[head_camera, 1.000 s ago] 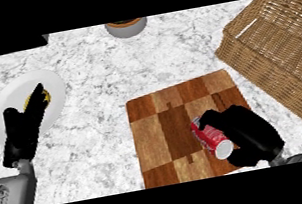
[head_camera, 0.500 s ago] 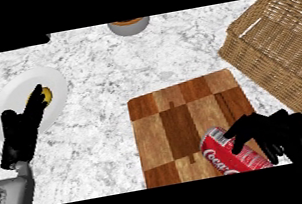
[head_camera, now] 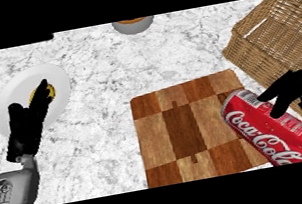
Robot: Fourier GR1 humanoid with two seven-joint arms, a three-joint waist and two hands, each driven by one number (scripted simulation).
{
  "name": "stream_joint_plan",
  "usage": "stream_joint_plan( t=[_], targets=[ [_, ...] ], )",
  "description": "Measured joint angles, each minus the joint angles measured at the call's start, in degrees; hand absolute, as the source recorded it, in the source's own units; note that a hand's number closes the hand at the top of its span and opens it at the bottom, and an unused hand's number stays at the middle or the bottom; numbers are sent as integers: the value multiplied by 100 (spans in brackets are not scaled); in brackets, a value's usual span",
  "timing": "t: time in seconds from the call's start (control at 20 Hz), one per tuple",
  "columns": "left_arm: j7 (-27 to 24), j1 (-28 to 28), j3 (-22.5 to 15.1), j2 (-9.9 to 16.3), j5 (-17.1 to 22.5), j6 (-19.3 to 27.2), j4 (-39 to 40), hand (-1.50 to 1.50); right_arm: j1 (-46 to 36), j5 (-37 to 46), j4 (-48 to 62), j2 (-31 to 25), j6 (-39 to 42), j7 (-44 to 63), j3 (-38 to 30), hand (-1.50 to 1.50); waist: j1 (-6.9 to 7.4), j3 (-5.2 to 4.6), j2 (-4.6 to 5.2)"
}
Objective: Pick the can from the cutting board and place it in the basket
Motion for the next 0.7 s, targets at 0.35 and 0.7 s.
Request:
stream_joint_plan(
  t=[0.35, 0.7],
  targets=[
    [35, -56, -47, -65, -74, 23, 31, 0, -1624, -996, 321, -1060, 343, 1162, -1209, 150, 38, 2, 0],
    [-25, -90, -97, -165, -133, 51, 55, 0, -2184, -638, 1538, -2596, 947, 695, -1659, 150, 115, 9, 39]
  ],
)
